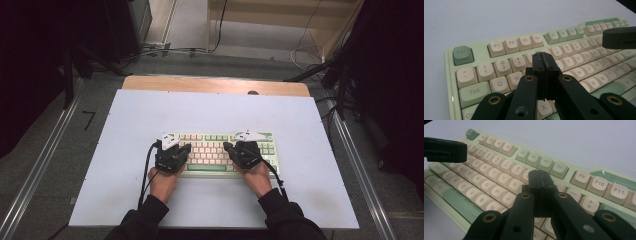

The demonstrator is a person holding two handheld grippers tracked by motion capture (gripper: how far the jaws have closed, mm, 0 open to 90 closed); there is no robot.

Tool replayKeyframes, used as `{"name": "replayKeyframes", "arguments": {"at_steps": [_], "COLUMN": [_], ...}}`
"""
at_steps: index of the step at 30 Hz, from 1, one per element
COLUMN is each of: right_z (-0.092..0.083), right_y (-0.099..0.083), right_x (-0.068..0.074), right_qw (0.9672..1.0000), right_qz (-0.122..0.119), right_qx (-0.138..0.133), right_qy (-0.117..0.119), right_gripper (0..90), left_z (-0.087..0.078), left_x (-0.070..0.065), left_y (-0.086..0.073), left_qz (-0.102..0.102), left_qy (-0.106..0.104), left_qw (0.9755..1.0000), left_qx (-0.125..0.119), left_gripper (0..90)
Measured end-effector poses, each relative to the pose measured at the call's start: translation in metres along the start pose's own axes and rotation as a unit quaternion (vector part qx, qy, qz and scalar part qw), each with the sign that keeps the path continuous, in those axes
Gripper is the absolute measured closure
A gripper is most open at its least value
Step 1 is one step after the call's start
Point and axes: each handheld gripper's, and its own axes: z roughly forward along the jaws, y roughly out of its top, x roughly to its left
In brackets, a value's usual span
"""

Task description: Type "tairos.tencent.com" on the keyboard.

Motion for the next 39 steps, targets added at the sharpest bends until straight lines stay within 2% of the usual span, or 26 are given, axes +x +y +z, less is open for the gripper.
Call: {"name": "replayKeyframes", "arguments": {"at_steps": [19, 22, 27, 39], "right_z": [0.013, 0.013, 0.006, 0.001], "right_y": [-0.006, -0.006, -0.003, -0.002], "right_x": [-0.002, -0.003, -0.004, -0.004], "right_qw": [0.9993, 0.9994, 0.9998, 0.9999], "right_qz": [0.004, 0.006, 0.009, 0.011], "right_qx": [0.033, 0.031, 0.013, 0.008], "right_qy": [-0.017, -0.015, -0.012, -0.010], "right_gripper": [87.6, 87.6, 87.6, 87.6], "left_z": [-0.002, -0.002, -0.002, -0.003], "left_x": [0.001, 0.002, 0.002, 0.004], "left_y": [-0.001, -0.001, -0.001, -0.003], "left_qz": [-0.003, -0.003, -0.003, -0.002], "left_qy": [0.000, 0.000, 0.002, 0.004], "left_qw": [1.0000, 1.0000, 1.0000, 1.0000], "left_qx": [-0.001, -0.001, 0.000, 0.001], "left_gripper": [90.0, 90.0, 90.0, 90.0]}}
